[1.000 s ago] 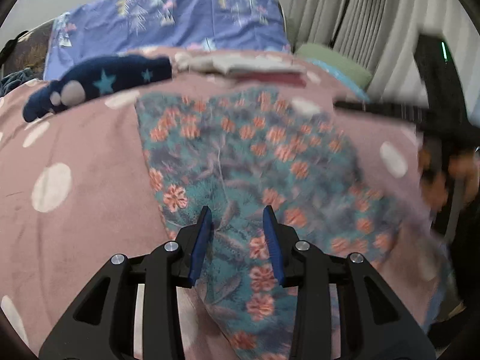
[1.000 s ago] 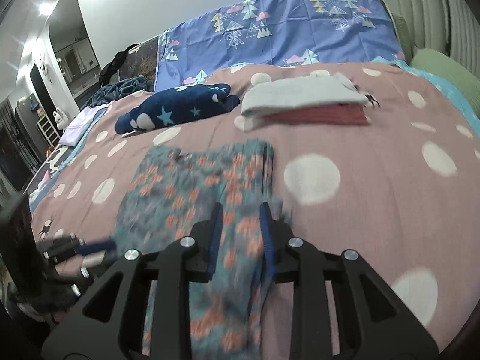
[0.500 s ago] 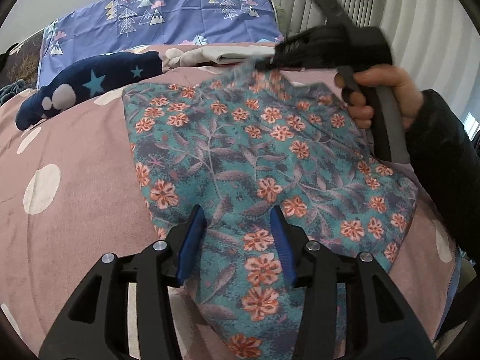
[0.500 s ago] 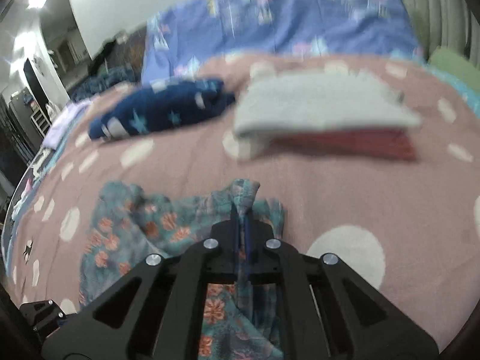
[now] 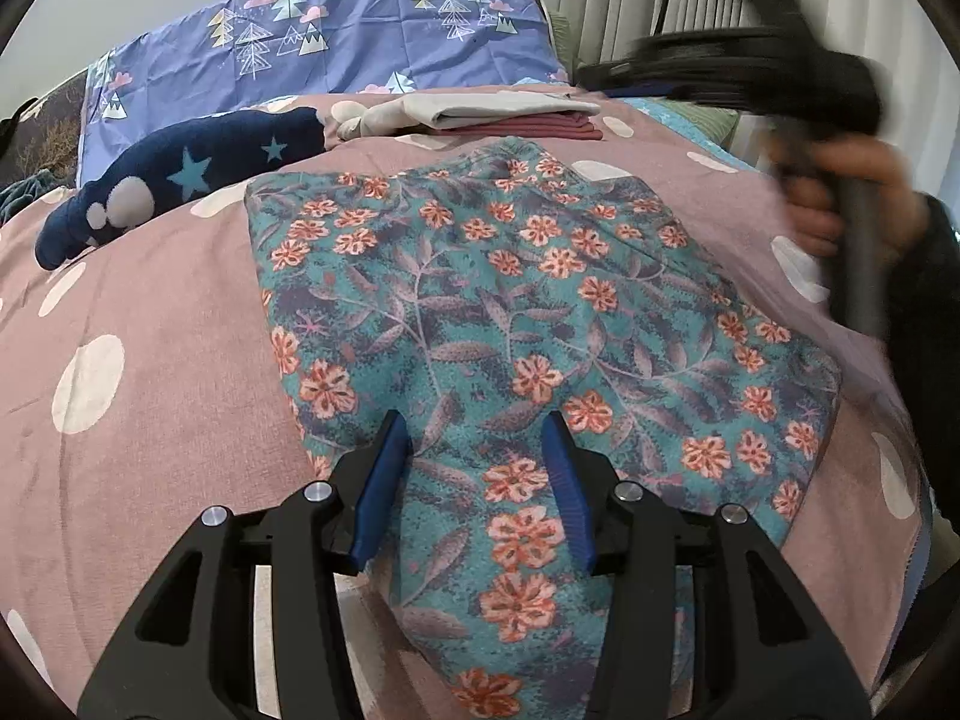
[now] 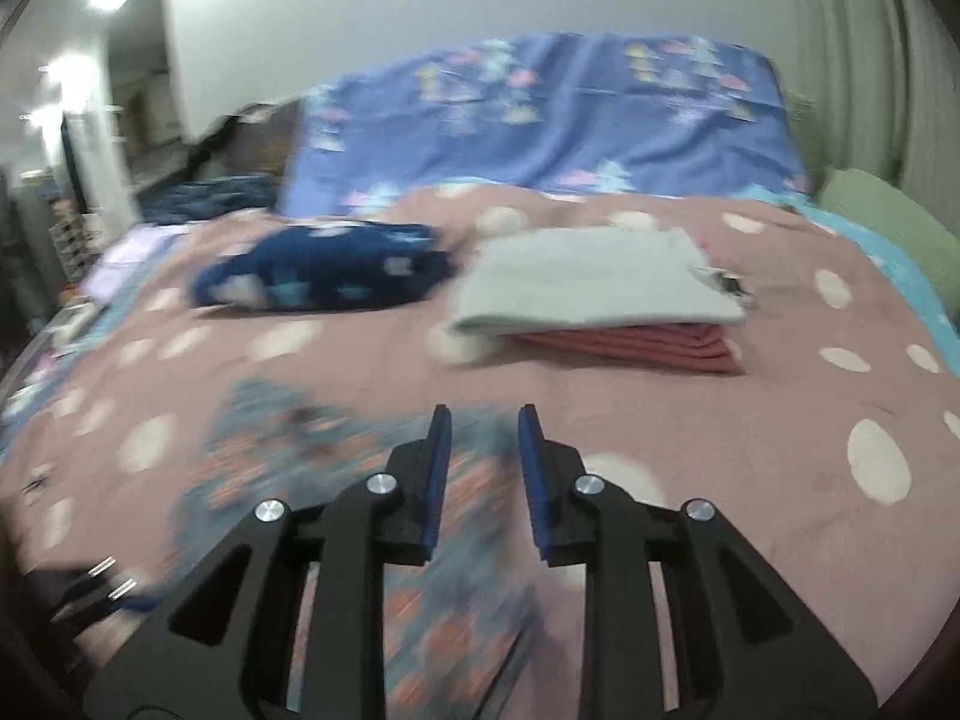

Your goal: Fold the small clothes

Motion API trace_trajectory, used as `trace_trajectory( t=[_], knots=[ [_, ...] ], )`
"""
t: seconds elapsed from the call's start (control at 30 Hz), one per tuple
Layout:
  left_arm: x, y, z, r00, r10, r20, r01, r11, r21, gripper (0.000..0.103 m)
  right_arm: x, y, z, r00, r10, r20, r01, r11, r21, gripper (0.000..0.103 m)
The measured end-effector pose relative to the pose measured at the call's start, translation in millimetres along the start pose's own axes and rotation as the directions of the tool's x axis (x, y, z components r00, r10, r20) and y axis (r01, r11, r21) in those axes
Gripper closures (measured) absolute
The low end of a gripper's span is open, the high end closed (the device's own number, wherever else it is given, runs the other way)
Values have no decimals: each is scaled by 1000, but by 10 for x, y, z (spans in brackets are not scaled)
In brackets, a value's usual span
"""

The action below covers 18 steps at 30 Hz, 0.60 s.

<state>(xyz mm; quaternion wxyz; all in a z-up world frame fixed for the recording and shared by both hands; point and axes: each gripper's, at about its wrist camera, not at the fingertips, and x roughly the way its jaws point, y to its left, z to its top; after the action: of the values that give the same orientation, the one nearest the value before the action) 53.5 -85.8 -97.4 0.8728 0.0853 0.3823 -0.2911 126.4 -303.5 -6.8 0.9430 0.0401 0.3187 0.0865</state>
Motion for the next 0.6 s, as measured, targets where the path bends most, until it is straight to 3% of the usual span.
trace_trajectory(
  t=[0.07, 0.13, 0.17, 0.23, 0.3, 0.47, 0.6],
  knots=[
    [3, -2, 2, 1000, 3, 1, -3, 1000, 2, 54, -221, 158, -178, 997, 79, -22, -79, 996, -39, 81],
    [1, -8, -1, 1000, 6, 2, -6, 1000, 3, 54, -326, 319, -494, 990, 104, -100, -112, 990, -84, 82],
    [3, -2, -1, 1000, 6, 2, -6, 1000, 3, 54, -323, 358, -617, 987, 89, -131, -102, 990, -97, 80],
    [3, -4, -3, 1000, 2, 2, -2, 1000, 3, 54, -128, 377, -962, 973, -21, -229, -10, 991, -131, 79],
    [10, -20, -4, 1000, 5, -1, -5, 1000, 10, 53, -106, 411, -1126, 982, -58, -180, 28, 986, -162, 78],
    [-34, -34, -1, 1000, 28, 11, -29, 1000, 12, 53, -164, 612, -1111, 973, -176, -148, 140, 964, -226, 76],
    [-269, -76, -79, 999, 16, 34, -16, 1000, -9, 52, -474, 519, -1044, 989, -89, -122, 74, 990, -124, 76]
  ],
)
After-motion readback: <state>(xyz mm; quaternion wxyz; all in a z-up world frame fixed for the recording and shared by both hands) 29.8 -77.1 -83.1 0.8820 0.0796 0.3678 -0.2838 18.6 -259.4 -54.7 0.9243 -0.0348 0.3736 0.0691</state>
